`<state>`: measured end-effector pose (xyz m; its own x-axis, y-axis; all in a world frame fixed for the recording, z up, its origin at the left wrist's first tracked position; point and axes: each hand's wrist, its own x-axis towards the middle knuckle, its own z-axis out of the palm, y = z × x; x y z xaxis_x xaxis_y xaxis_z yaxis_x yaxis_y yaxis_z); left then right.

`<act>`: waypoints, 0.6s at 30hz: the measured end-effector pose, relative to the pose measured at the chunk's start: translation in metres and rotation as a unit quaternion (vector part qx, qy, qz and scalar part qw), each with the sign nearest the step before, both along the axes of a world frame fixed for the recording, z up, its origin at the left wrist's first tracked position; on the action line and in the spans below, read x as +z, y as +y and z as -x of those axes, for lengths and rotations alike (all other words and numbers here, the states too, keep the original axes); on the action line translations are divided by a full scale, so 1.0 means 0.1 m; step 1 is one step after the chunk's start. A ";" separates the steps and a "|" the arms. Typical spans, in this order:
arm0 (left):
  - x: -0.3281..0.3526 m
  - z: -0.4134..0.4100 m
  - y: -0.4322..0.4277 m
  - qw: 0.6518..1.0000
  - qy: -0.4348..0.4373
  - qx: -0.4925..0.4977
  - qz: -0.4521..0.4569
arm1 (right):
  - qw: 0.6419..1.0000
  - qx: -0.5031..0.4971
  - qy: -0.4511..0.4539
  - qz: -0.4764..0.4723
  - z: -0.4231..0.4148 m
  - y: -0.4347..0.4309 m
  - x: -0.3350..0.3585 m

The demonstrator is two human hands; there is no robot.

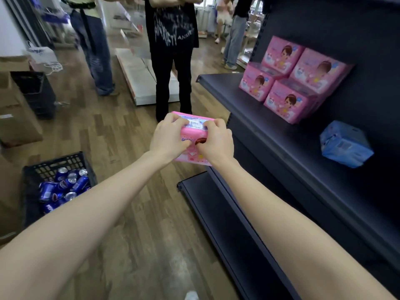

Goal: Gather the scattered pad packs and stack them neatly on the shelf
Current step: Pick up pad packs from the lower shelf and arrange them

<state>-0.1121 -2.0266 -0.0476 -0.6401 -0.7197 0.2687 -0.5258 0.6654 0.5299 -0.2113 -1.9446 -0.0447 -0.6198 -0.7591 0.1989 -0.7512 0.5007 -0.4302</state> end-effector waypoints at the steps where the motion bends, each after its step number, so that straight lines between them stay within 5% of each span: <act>1: 0.01 0.07 -0.03 1.000 0.004 -0.005 0.001 | 1.000 -0.007 0.002 0.003 0.06 -0.02 0.02; 18: 0.51 1.85 -0.38 0.991 0.067 -0.101 0.055 | 0.990 -0.115 0.055 0.060 1.64 -0.17 0.52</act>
<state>-0.2970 -2.0642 0.0031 -0.7212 -0.5430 0.4301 -0.3069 0.8071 0.5044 -0.3750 -1.9614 0.0068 -0.7429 -0.5673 0.3554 -0.6691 0.6137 -0.4191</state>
